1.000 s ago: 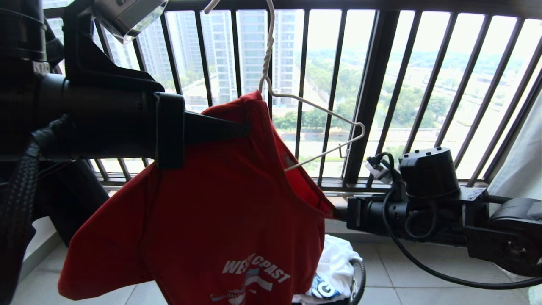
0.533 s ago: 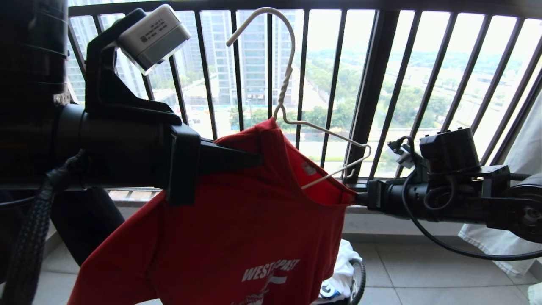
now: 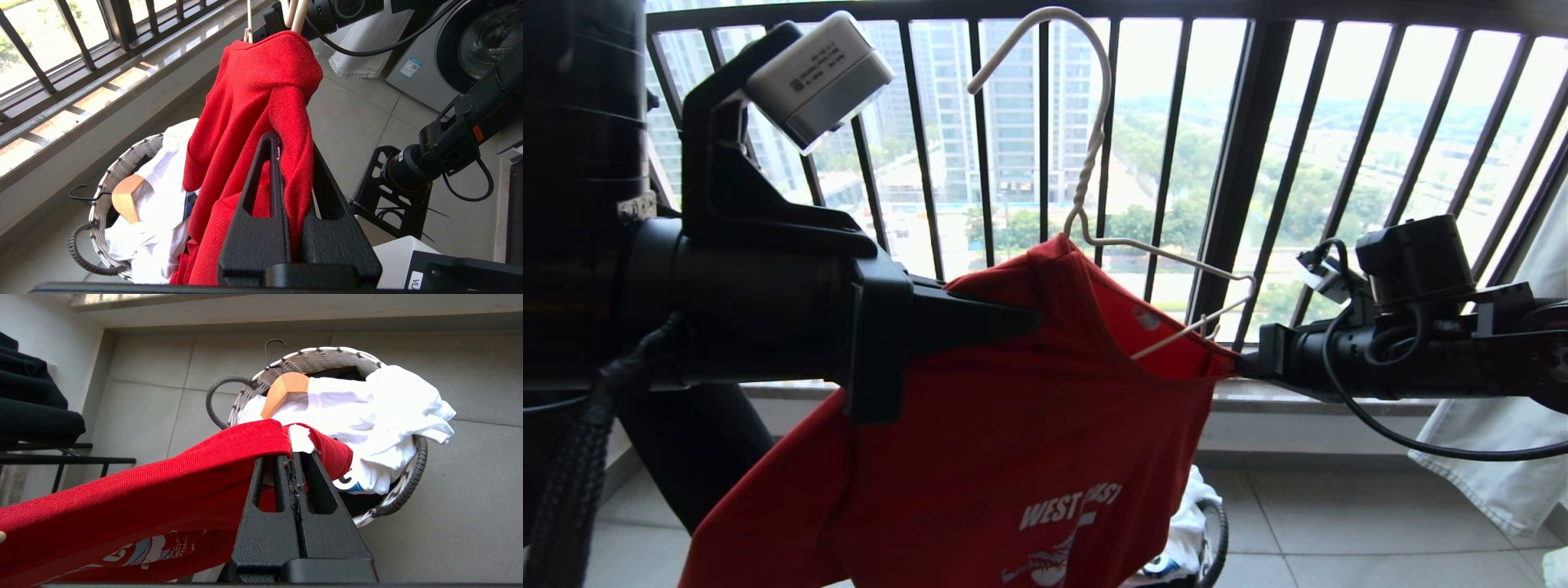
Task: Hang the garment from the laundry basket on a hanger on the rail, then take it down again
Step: Hang the clothes on the clothes rack
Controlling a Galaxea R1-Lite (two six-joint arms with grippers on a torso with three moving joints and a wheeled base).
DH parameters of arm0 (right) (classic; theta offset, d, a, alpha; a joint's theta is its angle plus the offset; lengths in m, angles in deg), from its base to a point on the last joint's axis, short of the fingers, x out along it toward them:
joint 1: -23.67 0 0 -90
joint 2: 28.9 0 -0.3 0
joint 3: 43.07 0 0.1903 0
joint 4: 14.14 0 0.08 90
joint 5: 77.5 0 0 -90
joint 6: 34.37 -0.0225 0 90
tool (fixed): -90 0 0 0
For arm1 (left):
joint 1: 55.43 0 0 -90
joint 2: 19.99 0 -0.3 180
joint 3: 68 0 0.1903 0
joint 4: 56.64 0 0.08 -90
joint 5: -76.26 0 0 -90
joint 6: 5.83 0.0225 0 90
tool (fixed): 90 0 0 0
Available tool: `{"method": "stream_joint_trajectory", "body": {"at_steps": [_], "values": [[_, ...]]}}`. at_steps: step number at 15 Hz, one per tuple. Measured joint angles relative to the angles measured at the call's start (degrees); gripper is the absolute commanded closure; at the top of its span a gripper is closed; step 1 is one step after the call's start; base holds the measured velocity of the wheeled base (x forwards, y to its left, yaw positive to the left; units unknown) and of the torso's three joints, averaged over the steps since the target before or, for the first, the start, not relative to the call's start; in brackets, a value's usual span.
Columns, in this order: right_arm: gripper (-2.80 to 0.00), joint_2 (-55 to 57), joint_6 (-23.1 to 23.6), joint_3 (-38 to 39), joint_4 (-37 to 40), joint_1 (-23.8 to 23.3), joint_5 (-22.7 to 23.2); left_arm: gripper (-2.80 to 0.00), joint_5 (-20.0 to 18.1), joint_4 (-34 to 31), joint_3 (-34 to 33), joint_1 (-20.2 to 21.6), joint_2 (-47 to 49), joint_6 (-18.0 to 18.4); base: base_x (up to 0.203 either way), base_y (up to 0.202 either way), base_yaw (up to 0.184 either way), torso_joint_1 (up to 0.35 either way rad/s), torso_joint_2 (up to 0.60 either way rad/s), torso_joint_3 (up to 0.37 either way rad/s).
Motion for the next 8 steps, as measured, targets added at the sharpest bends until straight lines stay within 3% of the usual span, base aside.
{"method": "stream_joint_trajectory", "body": {"at_steps": [8], "values": [[0.0,-1.11,0.41,-2.36,3.49,-1.98,0.19,0.0,0.22,0.02,-1.02,-3.19,2.98,0.32,0.0,0.0,0.0,0.0,0.0,0.0]]}}
